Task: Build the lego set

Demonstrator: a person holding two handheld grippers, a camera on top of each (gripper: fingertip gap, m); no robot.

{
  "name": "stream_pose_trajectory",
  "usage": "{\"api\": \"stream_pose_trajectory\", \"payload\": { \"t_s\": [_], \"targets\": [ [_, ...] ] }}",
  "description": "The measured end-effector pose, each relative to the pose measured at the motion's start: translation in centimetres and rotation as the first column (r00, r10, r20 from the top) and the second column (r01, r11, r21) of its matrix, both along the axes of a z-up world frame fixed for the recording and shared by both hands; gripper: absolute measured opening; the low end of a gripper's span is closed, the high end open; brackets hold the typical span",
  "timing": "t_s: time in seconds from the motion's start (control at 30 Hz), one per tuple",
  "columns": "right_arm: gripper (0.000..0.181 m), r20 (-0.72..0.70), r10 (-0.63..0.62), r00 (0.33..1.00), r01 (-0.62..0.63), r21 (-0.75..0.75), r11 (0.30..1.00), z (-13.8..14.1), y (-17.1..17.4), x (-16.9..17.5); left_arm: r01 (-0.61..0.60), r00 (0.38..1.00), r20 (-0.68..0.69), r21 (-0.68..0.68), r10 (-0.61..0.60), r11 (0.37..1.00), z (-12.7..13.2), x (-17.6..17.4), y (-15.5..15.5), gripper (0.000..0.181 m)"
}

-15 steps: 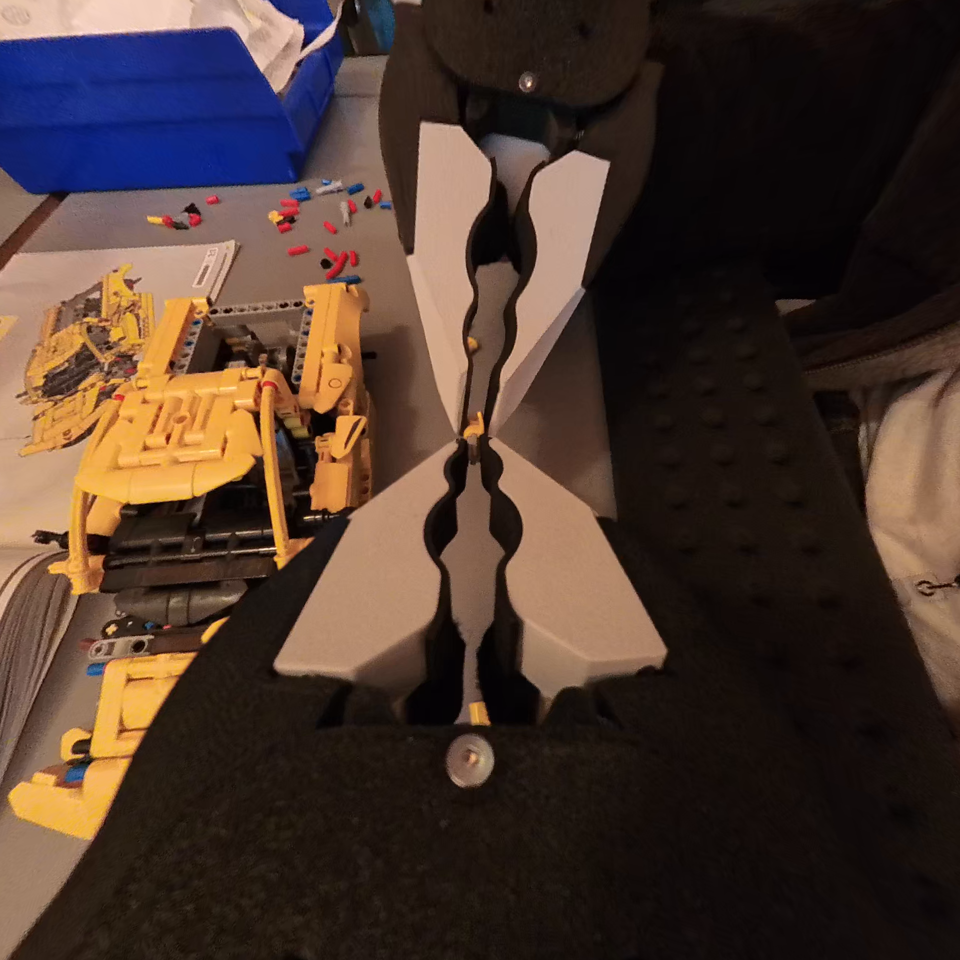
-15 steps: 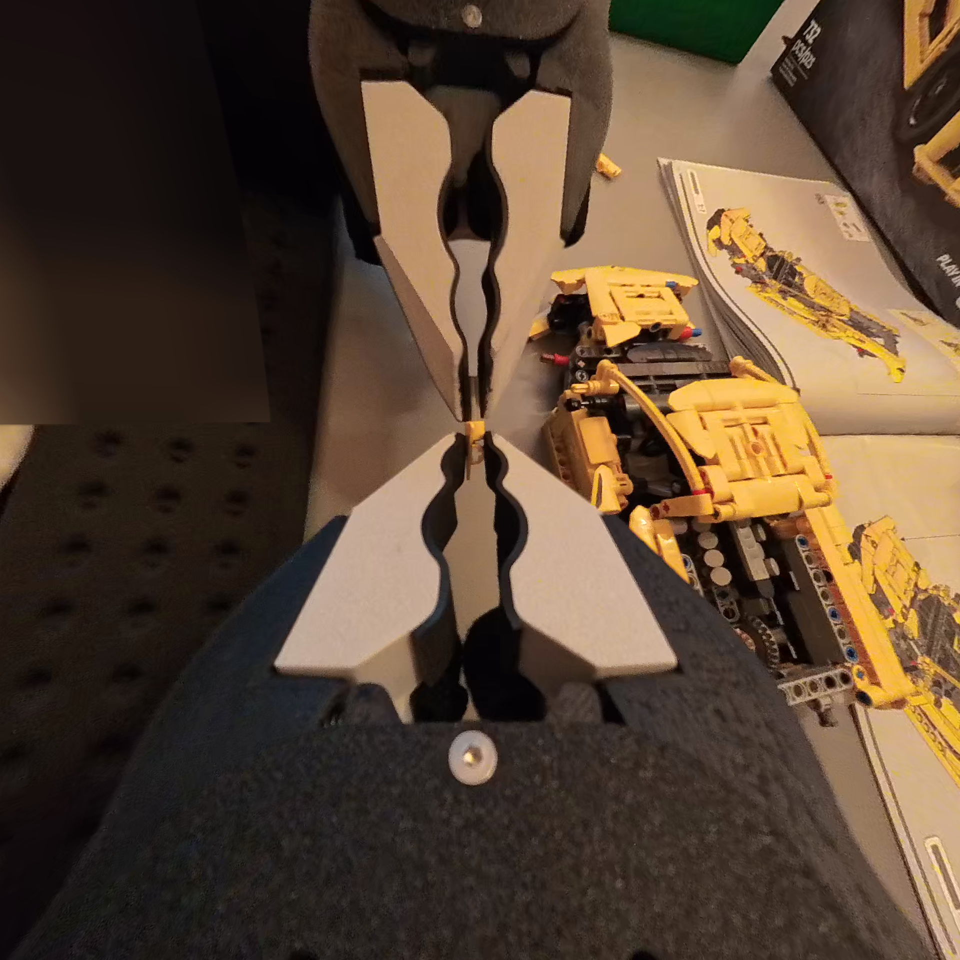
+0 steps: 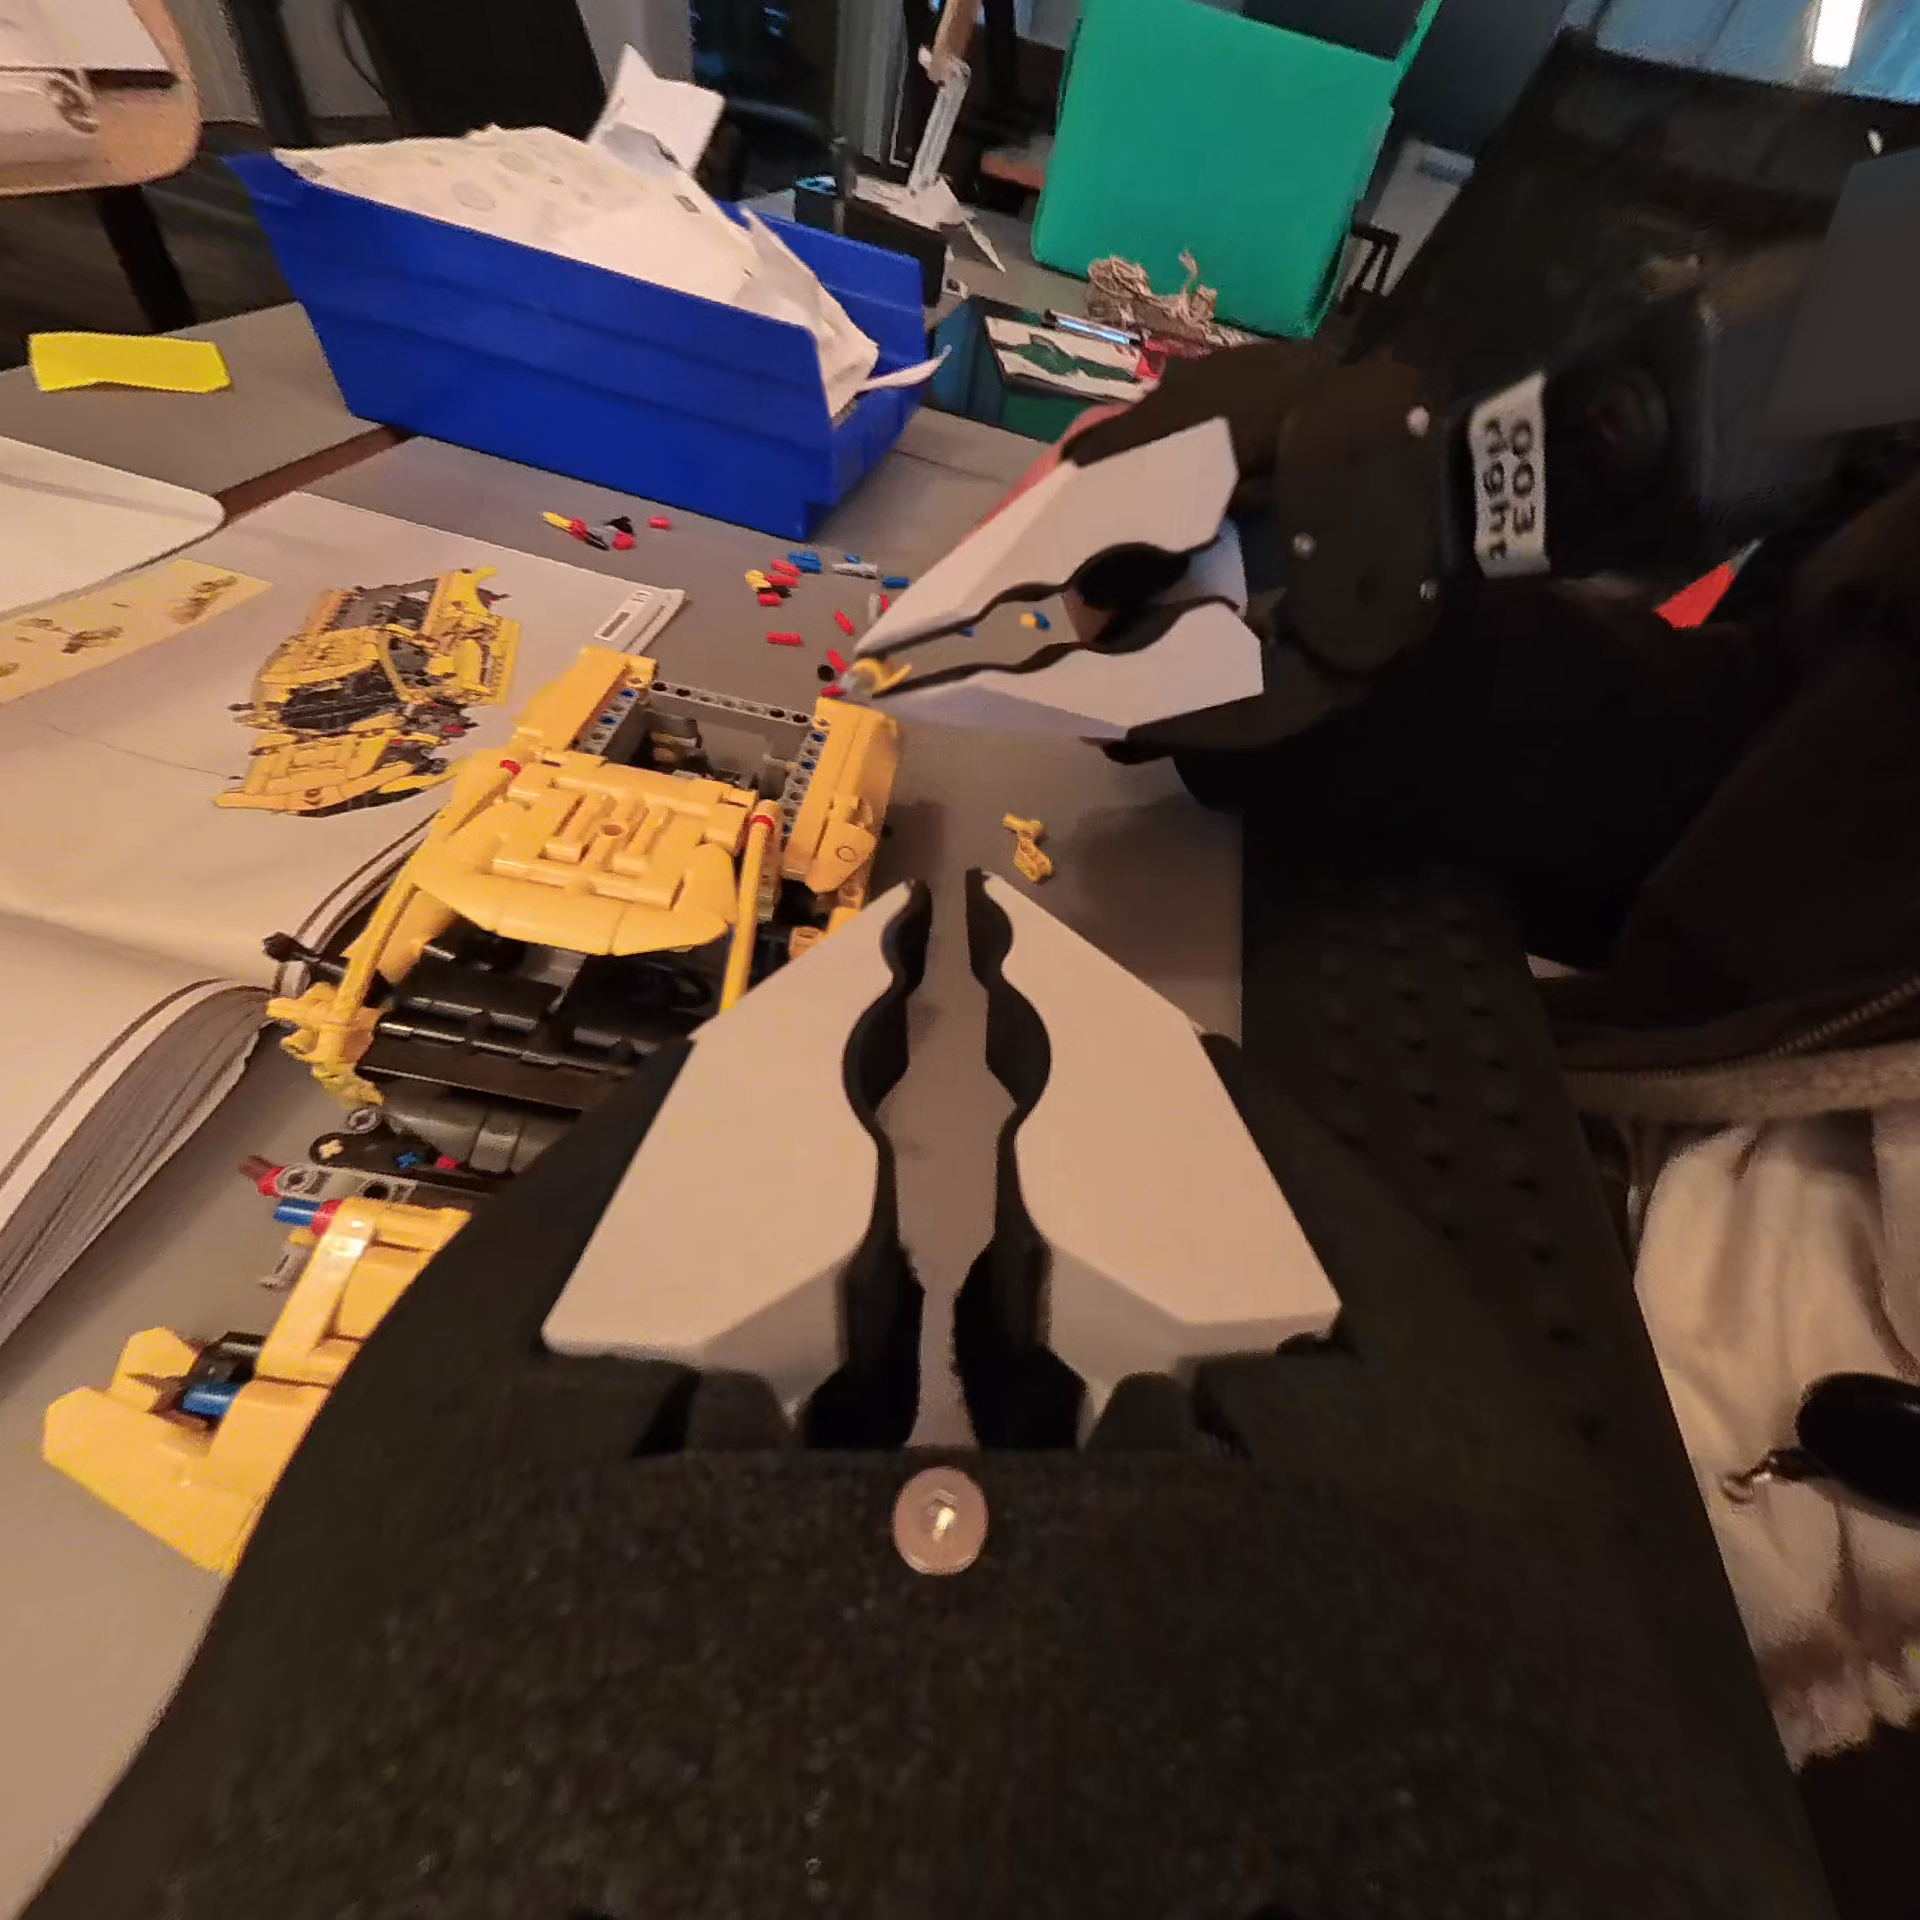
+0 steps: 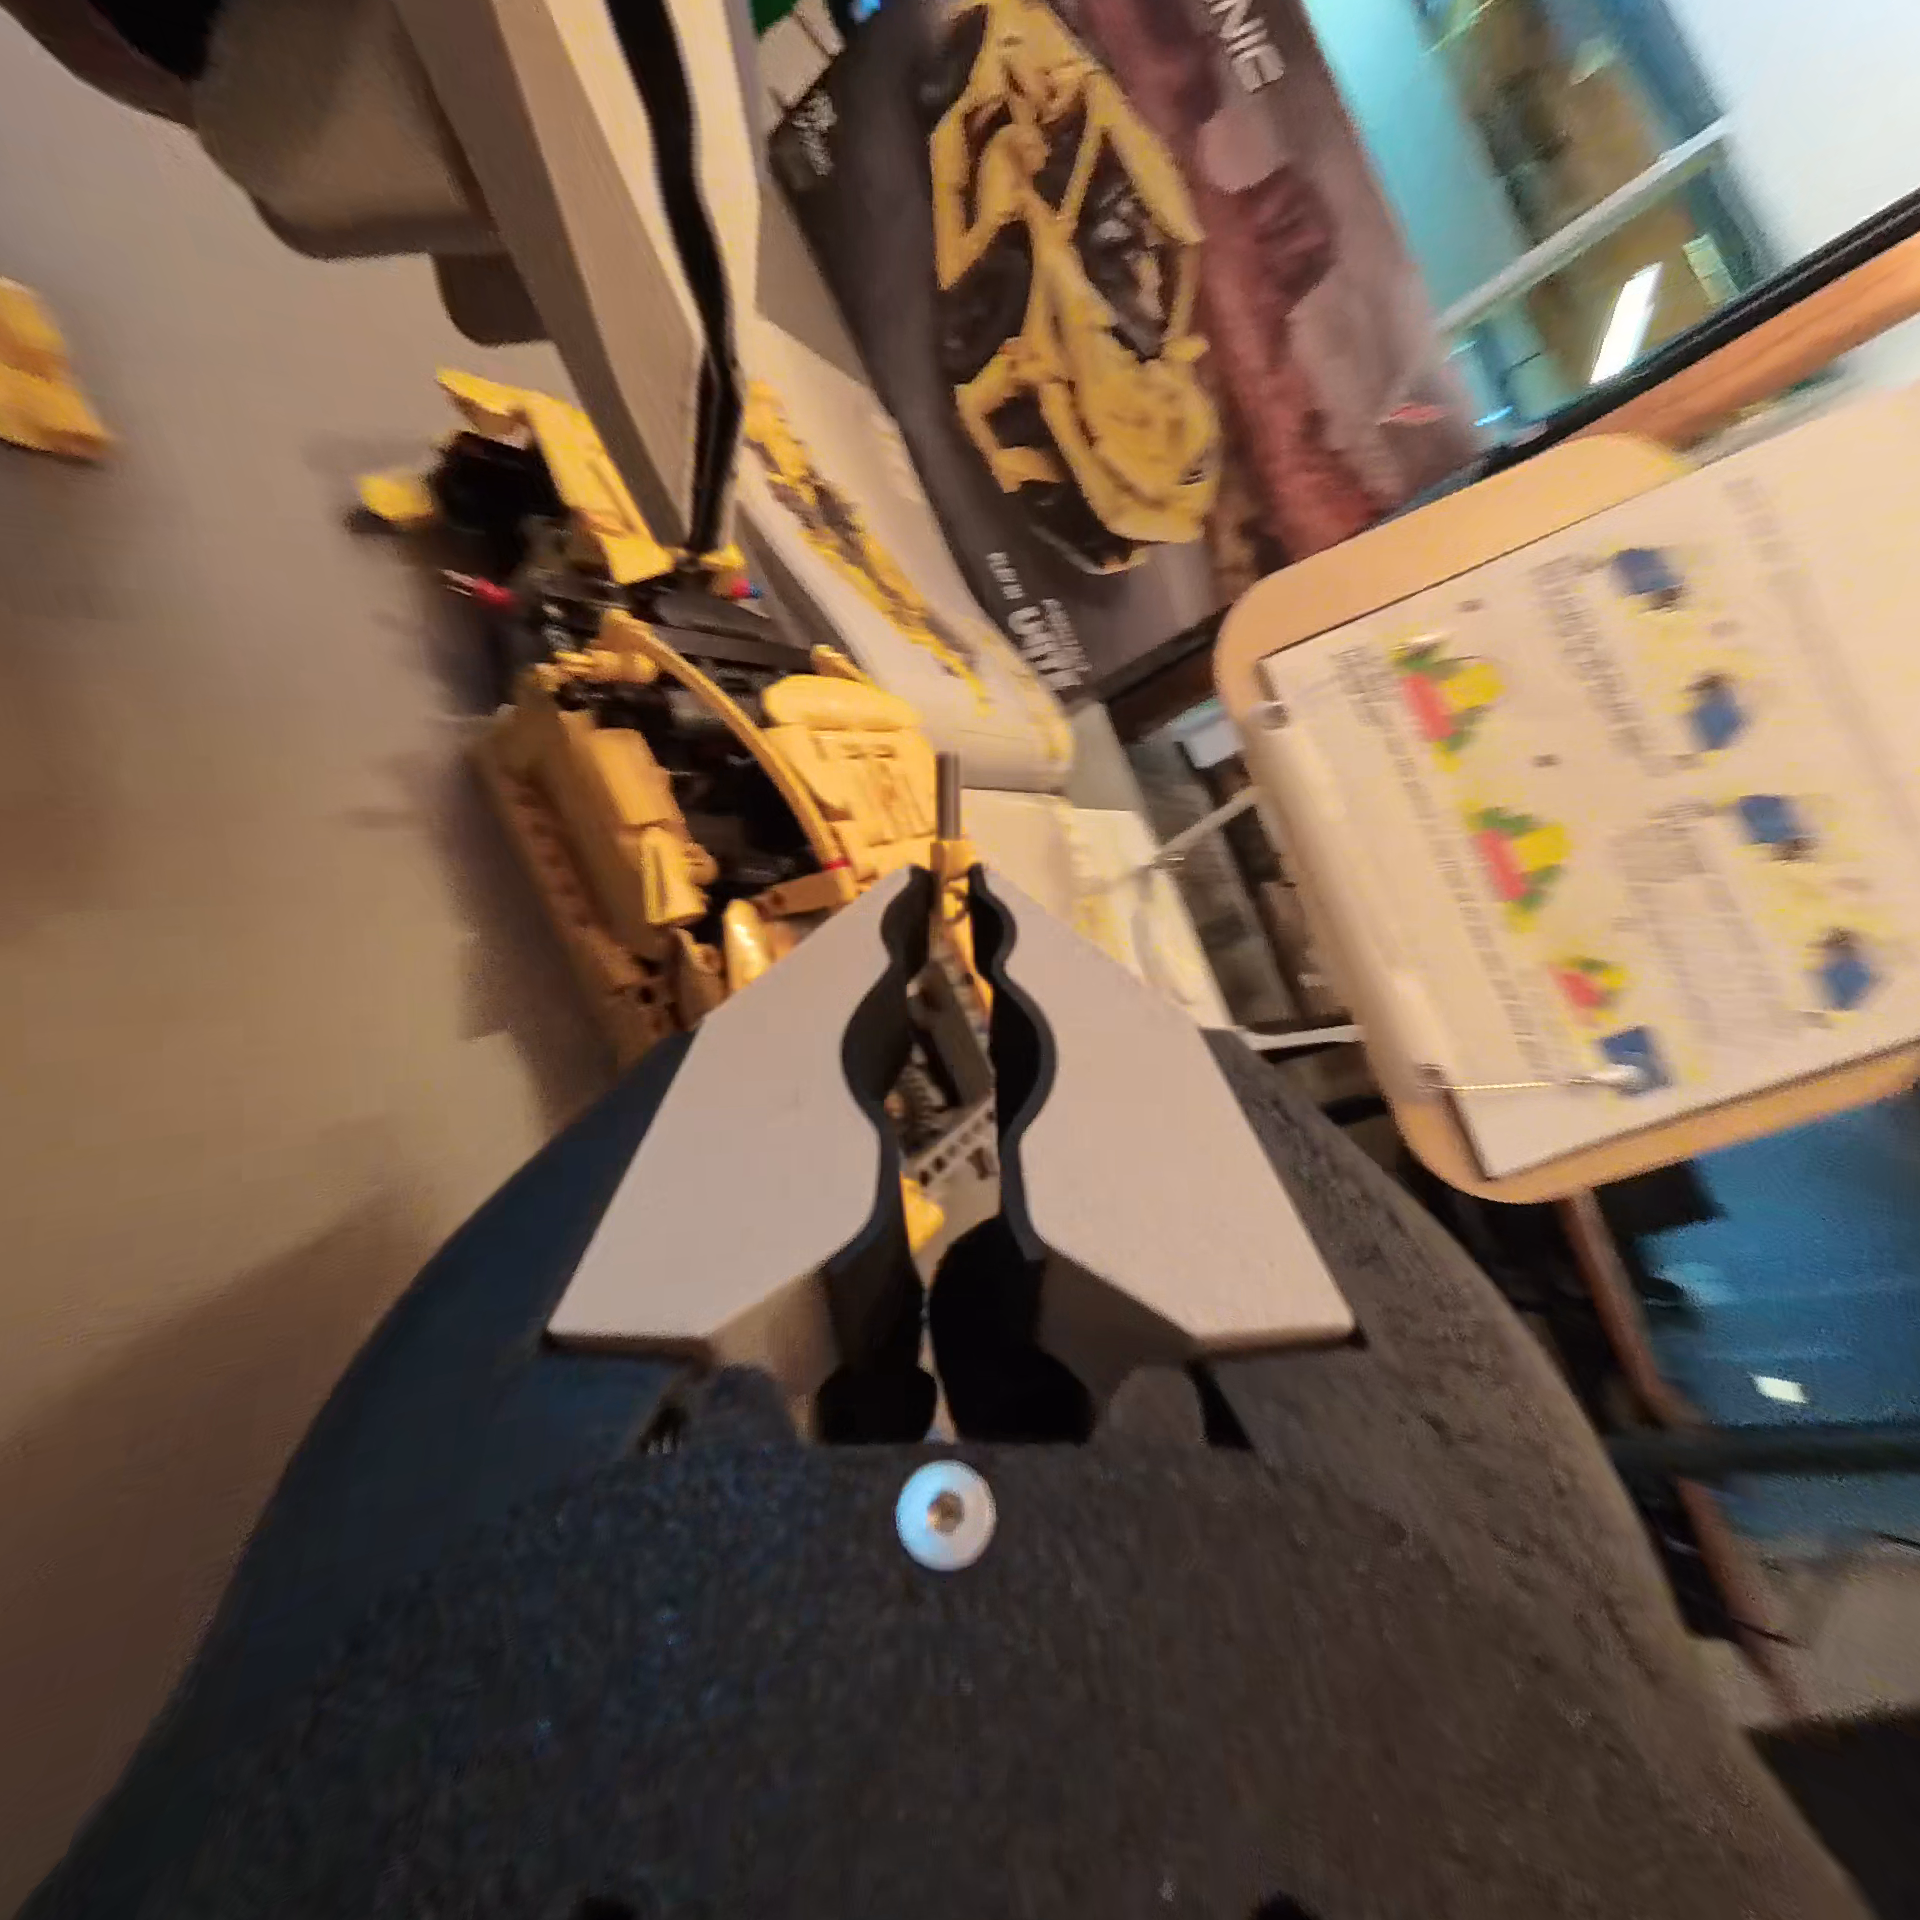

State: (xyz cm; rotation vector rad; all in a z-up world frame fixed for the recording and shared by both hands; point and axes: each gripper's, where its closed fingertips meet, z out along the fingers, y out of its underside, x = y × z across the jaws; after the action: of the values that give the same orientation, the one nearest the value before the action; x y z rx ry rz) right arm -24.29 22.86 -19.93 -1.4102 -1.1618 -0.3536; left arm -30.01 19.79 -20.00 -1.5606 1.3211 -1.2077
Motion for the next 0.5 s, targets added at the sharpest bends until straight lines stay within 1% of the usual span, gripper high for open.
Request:
{"api": "stream_pose_trajectory", "payload": {
  "t_s": [0.1, 0.17, 0.23, 0.5],
  "targets": [
    [0.007, 0.076, -0.044, 0.996, 0.036, 0.103, 0.994, 0.49, 0.33, 0.52, -0.031, 0.999, 0.014, 0.001, 0.031, 1.000, 0.21, -0.02, 0.58, 0.007],
    [0.007, 0.100, -0.064, 0.993, 0.047, 0.163, 0.985, 0.95, 0.45, 0.73, -0.042, 0.999, 0.020, 0.012, 0.041, 0.999, 0.25, -0.02, 0.76, 0.007],
    [0.007, 0.105, -0.050, 0.993, 0.035, 0.145, 0.989, 0.53, 0.41, 0.62, -0.048, 0.999, 0.026, 0.014, 0.048, 0.999, 0.34, -0.02, 0.88, 0.007],
    [0.007, 0.115, -0.045, 0.992, 0.028, 0.145, 0.989, 0.34, 0.43, 0.43, -0.056, 0.997, 0.060, -0.017, 0.057, 0.998, 0.82, -0.10, 1.12, 0.008]
  ]
}}
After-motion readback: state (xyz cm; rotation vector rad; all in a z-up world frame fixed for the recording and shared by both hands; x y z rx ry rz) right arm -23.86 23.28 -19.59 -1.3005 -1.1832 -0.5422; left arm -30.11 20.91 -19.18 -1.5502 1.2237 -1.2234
